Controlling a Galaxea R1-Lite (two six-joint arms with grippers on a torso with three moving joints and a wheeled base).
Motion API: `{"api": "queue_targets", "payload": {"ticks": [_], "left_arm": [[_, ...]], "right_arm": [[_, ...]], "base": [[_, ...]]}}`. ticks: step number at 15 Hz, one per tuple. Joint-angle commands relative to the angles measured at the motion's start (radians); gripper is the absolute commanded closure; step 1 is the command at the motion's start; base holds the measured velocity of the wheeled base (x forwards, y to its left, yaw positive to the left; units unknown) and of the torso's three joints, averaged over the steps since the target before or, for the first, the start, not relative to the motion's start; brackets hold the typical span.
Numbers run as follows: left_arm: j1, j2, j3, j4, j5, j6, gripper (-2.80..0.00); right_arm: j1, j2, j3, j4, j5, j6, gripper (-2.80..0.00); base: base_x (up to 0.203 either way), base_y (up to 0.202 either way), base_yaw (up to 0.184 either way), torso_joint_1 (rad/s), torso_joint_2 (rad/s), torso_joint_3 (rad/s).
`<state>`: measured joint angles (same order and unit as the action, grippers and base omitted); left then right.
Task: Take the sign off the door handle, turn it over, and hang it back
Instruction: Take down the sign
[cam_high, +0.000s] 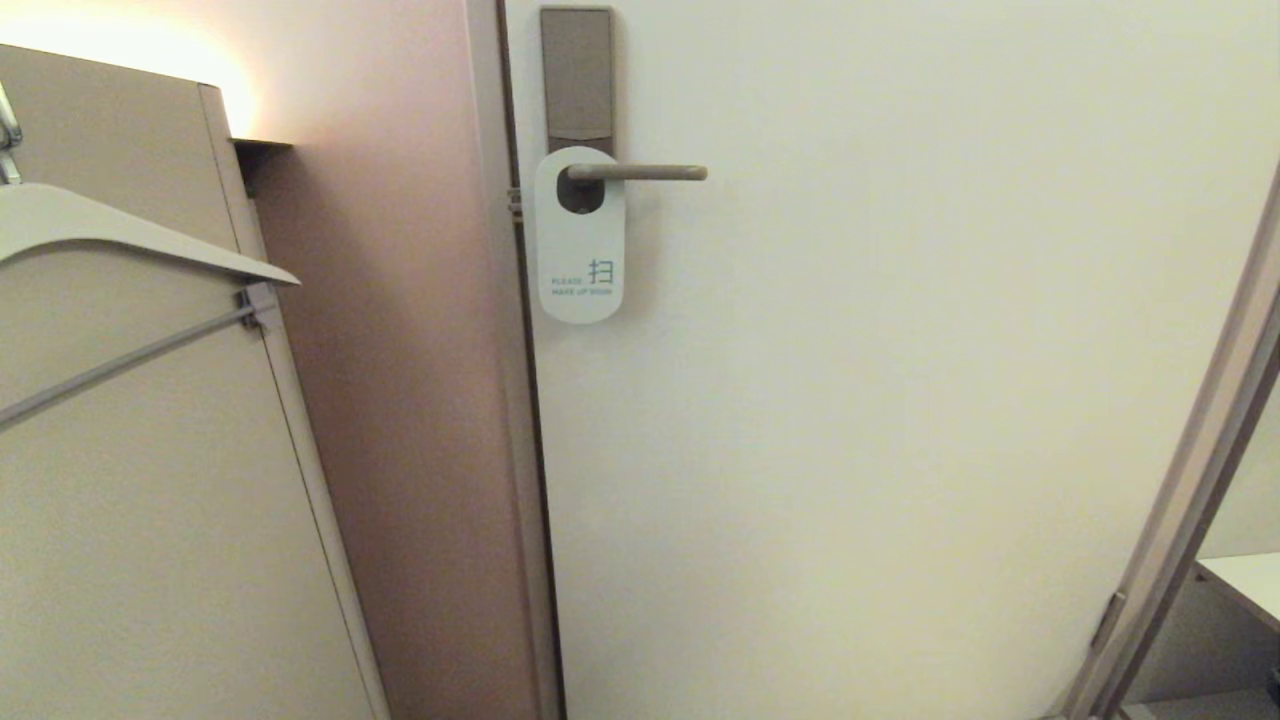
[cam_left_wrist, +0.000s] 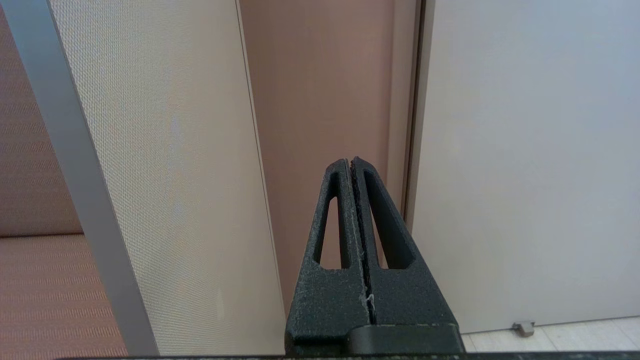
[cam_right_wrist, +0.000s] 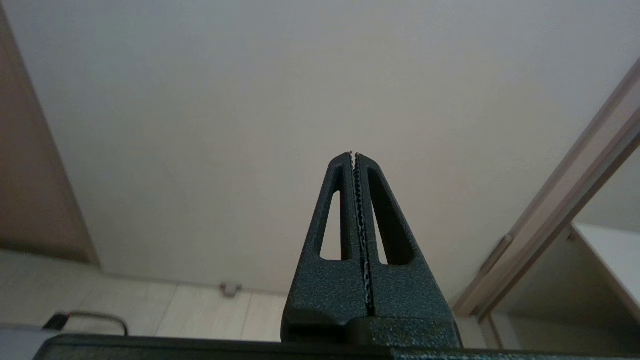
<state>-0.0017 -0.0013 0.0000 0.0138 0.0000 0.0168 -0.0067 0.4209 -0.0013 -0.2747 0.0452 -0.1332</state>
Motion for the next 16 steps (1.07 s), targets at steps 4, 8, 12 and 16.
{"api": "queue_targets", "payload": {"ticks": [4,8,12,16], "left_arm": [[0.000,0.001,0.000,0.000,0.000,0.000,0.00],[0.000,0.001,0.000,0.000,0.000,0.000,0.00],[0.000,0.001,0.000,0.001,0.000,0.000,0.00],[0.000,0.001,0.000,0.001,0.000,0.000,0.00]], "right_arm": [[-0.014,-0.207,0.001,0.184,0.009,0.001,0.00],[-0.001,-0.304,0.001,0.256,0.002,0.040,0.00],[-0.001,-0.394,0.001,0.279,-0.010,0.062,0.00],[0.000,-0.421,0.001,0.281,-0.010,0.070,0.00]], "base": [[0.000,0.000,0.000,0.000,0.00,0.000],[0.000,0.000,0.000,0.000,0.00,0.000],[0.000,0.000,0.000,0.000,0.00,0.000],[0.000,0.000,0.000,0.000,0.00,0.000]]}}
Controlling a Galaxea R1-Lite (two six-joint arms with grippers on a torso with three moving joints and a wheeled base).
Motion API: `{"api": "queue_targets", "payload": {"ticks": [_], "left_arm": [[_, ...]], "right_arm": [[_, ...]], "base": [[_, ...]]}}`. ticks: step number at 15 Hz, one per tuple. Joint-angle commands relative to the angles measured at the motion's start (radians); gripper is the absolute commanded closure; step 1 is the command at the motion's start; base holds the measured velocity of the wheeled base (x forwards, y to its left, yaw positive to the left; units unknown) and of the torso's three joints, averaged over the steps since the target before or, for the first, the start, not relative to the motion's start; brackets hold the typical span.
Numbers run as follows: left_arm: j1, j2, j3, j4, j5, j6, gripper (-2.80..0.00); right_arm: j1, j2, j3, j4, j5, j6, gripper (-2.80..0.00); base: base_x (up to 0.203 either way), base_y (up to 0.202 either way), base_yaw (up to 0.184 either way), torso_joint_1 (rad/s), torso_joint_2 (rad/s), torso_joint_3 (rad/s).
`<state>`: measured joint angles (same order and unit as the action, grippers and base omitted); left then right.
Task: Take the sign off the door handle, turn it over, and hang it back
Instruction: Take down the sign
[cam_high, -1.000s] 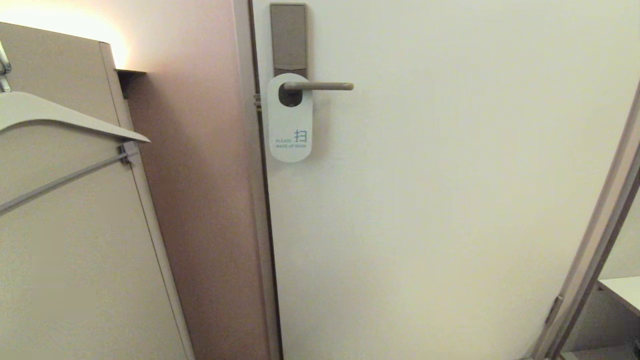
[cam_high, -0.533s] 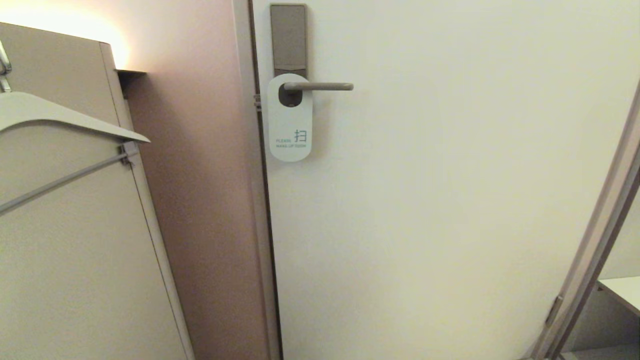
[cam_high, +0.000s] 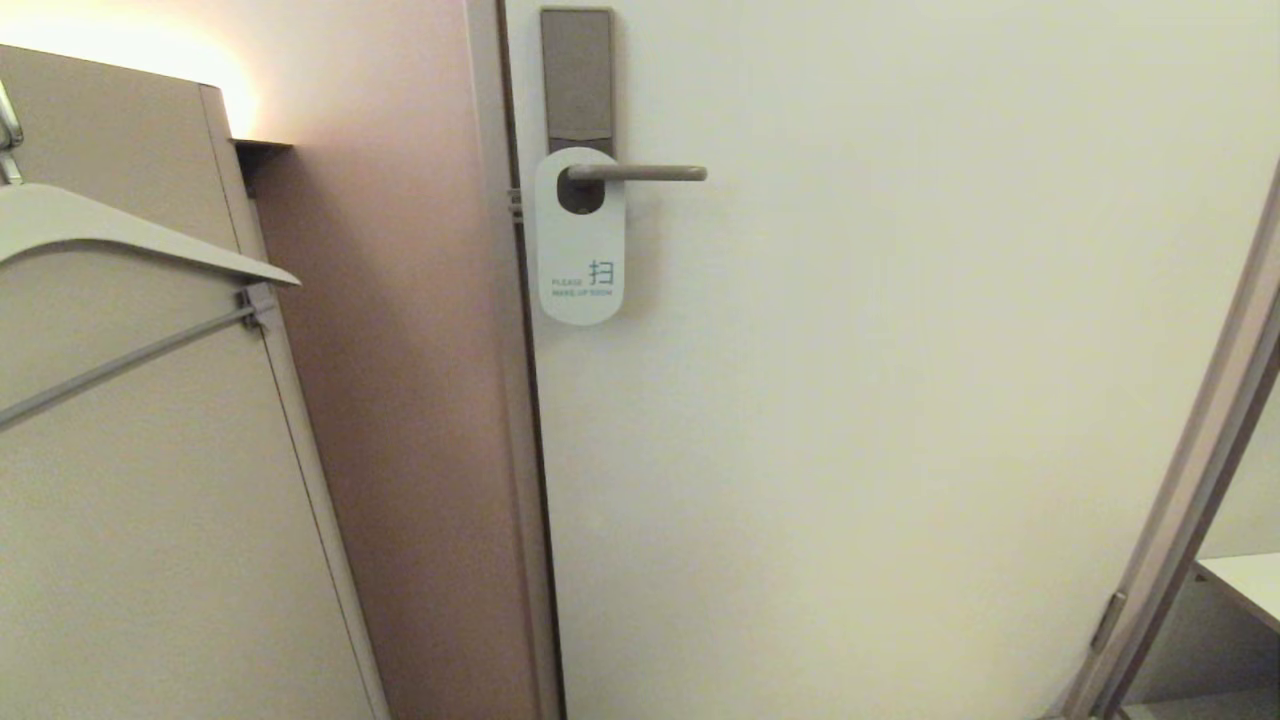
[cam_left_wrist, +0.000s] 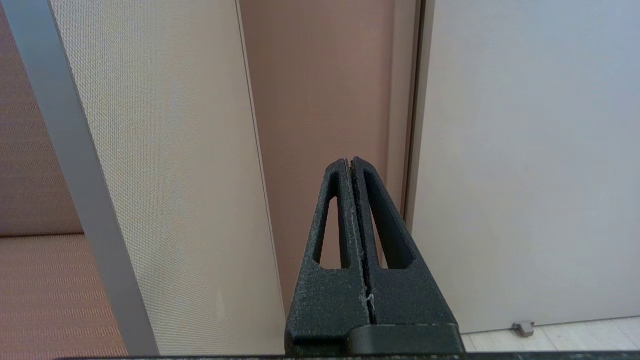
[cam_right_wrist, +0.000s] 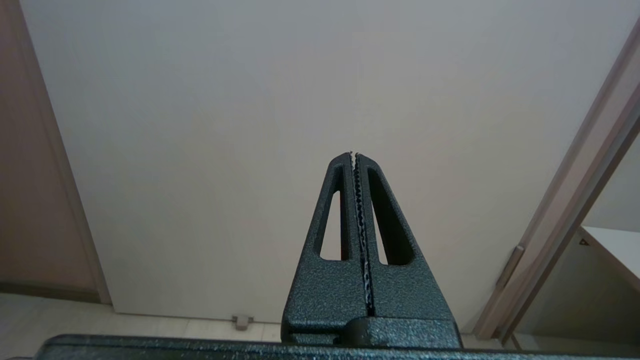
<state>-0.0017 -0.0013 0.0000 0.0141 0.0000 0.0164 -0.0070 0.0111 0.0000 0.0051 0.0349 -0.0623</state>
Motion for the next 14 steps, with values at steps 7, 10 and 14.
{"api": "queue_targets", "payload": {"ticks": [7,10,14], "left_arm": [[0.000,0.001,0.000,0.000,0.000,0.000,0.00],[0.000,0.001,0.000,0.001,0.000,0.000,0.00],[0.000,0.001,0.000,0.000,0.000,0.004,0.00]], "right_arm": [[-0.001,-0.011,0.000,0.001,0.000,-0.001,0.00],[0.001,-0.011,0.000,0.001,0.000,-0.001,0.00],[-0.001,-0.011,0.000,0.001,0.000,-0.001,0.00]], "base": [[0.000,0.000,0.000,0.000,0.00,0.000],[0.000,0.000,0.000,0.000,0.00,0.000],[0.000,0.000,0.000,0.000,0.00,0.000]]}}
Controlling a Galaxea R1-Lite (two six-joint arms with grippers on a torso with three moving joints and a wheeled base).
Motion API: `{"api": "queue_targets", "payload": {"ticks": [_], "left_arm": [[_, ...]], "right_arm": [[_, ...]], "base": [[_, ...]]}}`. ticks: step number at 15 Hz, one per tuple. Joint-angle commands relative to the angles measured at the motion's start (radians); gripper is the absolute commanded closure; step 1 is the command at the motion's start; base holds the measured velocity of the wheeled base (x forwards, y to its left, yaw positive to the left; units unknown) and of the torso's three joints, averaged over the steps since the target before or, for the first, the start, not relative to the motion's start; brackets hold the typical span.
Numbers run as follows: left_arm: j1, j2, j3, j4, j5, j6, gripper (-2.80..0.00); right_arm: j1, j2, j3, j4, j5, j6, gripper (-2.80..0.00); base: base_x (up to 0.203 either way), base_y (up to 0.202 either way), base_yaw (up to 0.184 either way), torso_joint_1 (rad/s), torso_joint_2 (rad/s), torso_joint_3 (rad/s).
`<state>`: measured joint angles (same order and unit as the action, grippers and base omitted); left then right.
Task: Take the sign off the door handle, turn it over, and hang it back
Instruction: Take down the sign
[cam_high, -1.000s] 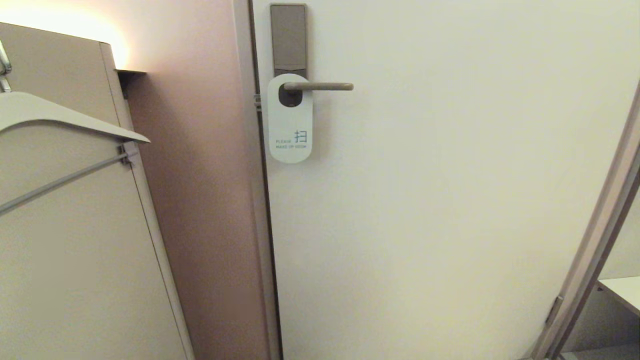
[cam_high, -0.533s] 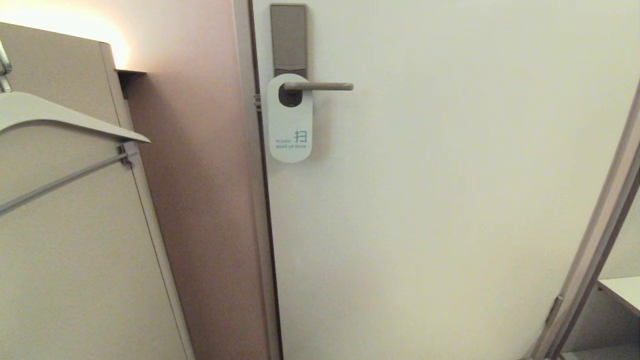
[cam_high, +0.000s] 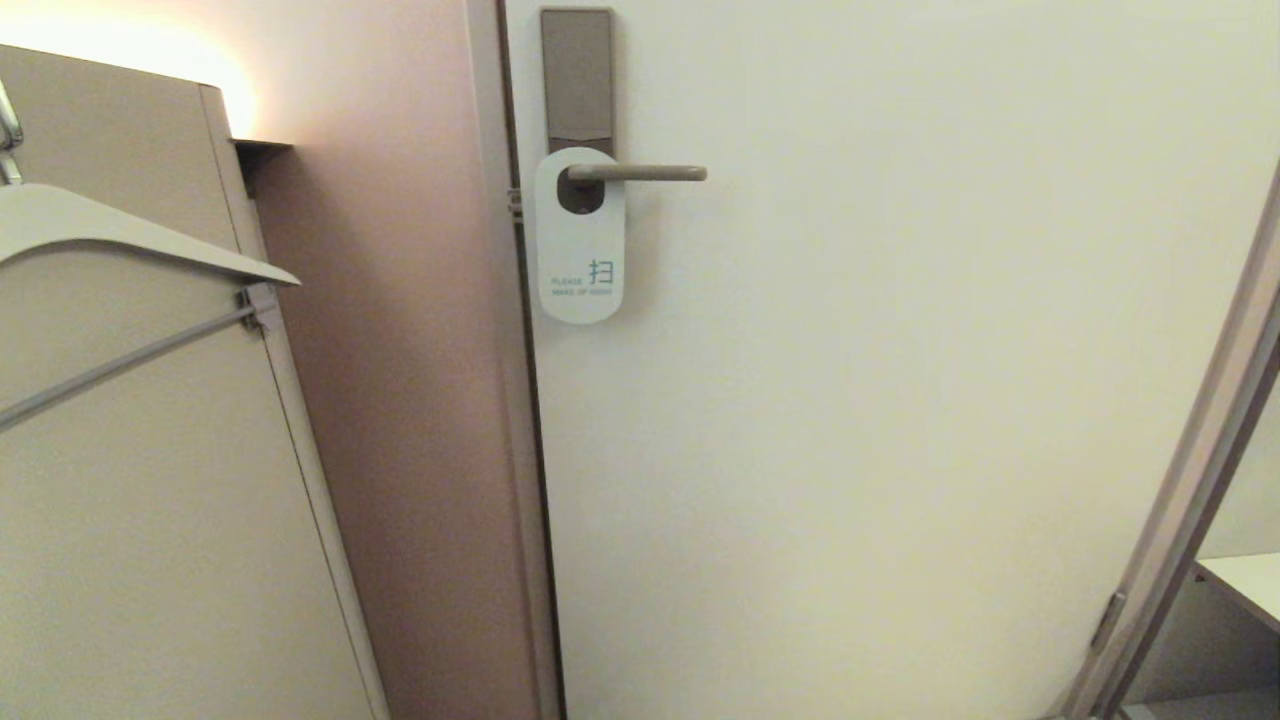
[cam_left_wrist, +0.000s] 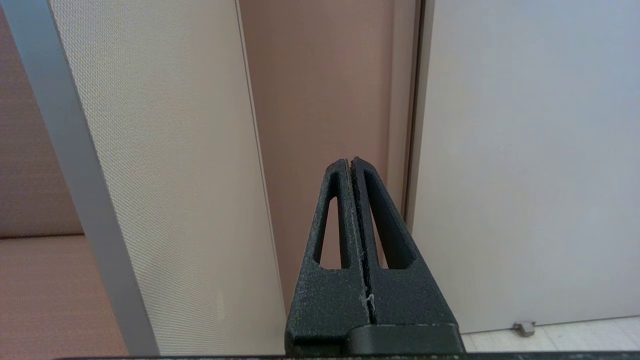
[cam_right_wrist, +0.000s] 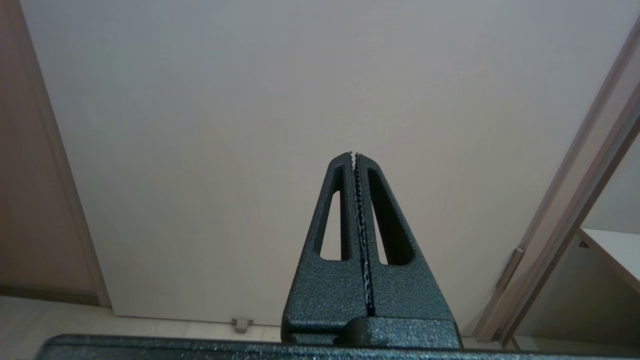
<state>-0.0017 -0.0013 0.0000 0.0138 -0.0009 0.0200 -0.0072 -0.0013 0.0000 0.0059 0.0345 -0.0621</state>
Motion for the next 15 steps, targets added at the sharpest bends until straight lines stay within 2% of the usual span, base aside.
{"api": "queue_targets", "payload": {"ticks": [1,15], "left_arm": [[0.000,0.001,0.000,0.000,0.001,-0.003,0.00],[0.000,0.001,0.000,0.000,0.001,0.006,0.00]], "right_arm": [[0.000,0.001,0.000,0.000,0.001,-0.001,0.00],[0.001,0.001,0.000,0.000,0.001,-0.001,0.00]], "base": [[0.000,0.000,0.000,0.000,0.00,0.000],[0.000,0.000,0.000,0.000,0.00,0.000]]}}
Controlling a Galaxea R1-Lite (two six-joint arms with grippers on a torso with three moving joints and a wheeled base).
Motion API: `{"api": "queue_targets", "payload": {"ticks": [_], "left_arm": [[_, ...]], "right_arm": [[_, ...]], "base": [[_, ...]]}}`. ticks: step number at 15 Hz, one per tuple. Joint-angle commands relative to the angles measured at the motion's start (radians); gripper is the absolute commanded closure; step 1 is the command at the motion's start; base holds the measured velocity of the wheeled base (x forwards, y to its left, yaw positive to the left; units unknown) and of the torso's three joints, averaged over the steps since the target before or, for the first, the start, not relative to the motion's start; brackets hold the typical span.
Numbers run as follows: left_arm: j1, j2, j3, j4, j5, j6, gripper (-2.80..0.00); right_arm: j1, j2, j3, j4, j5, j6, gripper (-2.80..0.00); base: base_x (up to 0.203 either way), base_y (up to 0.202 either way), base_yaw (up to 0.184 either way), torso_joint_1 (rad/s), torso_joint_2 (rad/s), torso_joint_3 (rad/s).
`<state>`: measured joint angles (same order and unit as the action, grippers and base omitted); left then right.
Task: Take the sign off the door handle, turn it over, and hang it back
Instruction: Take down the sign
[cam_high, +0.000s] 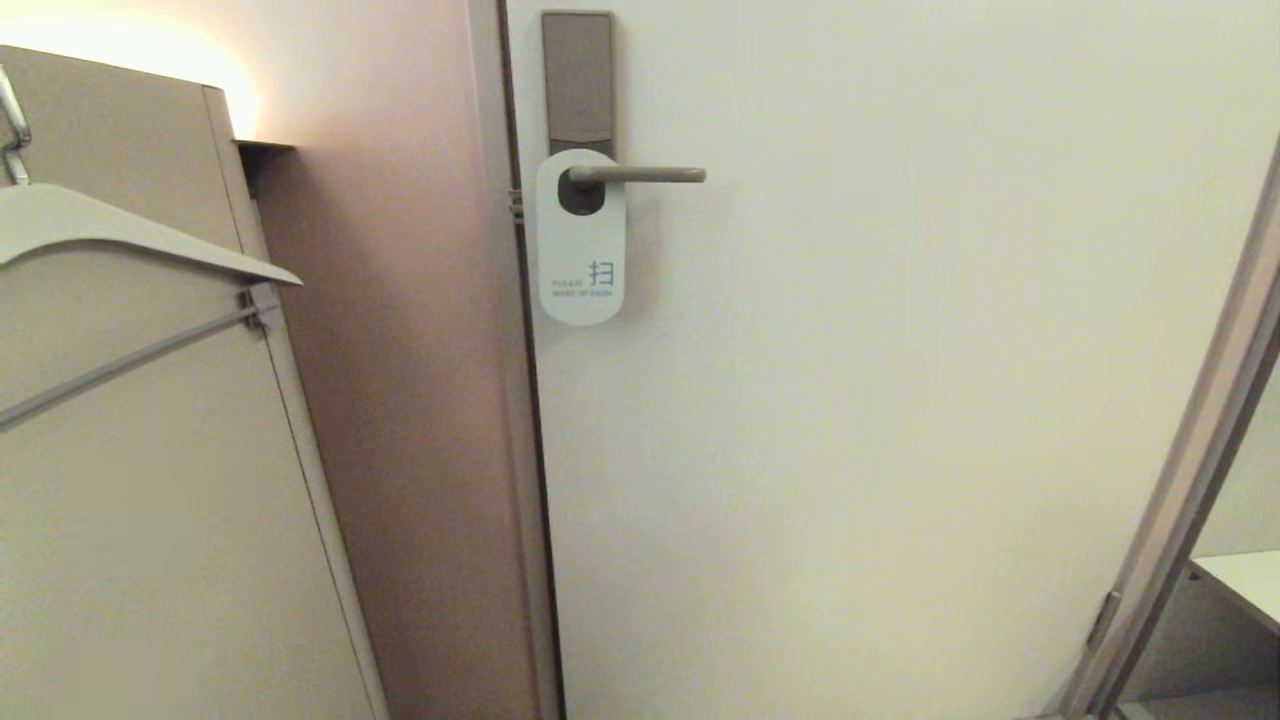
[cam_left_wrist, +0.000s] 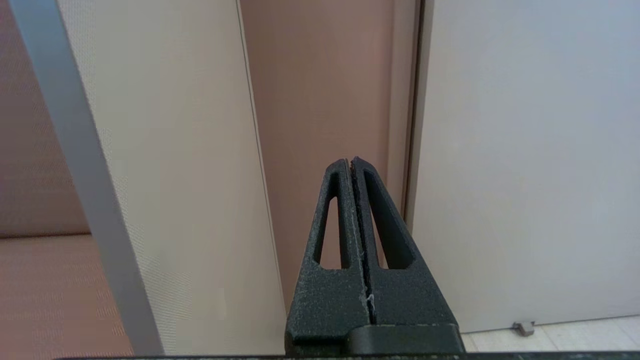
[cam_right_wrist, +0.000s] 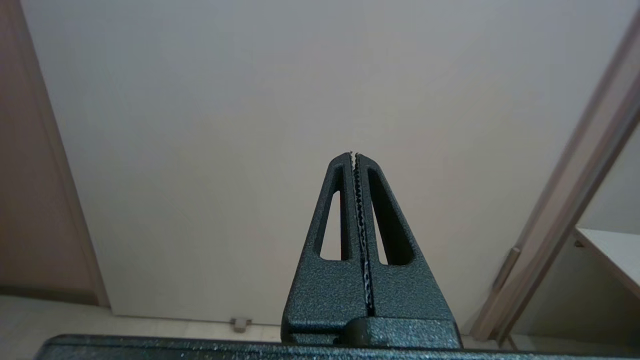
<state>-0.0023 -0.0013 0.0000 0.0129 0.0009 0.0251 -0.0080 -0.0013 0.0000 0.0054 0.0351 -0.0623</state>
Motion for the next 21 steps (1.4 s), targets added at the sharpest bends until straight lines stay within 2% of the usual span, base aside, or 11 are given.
{"api": "queue_targets", "payload": {"ticks": [1,15,21], "left_arm": [[0.001,0.001,0.000,0.001,0.000,0.002,0.00],[0.001,0.001,0.000,0.002,-0.001,0.001,0.00],[0.001,0.001,0.000,0.002,-0.001,-0.011,0.00]], "right_arm": [[0.002,0.001,0.000,0.001,0.000,-0.001,0.00],[0.000,0.001,0.000,0.001,0.000,-0.001,0.00],[0.000,0.001,0.000,0.001,0.000,-0.001,0.00]], "base": [[0.004,-0.075,0.009,-0.006,0.00,0.008],[0.000,-0.182,0.011,0.002,0.00,0.002],[0.000,-0.030,0.003,0.000,0.00,0.000]]}}
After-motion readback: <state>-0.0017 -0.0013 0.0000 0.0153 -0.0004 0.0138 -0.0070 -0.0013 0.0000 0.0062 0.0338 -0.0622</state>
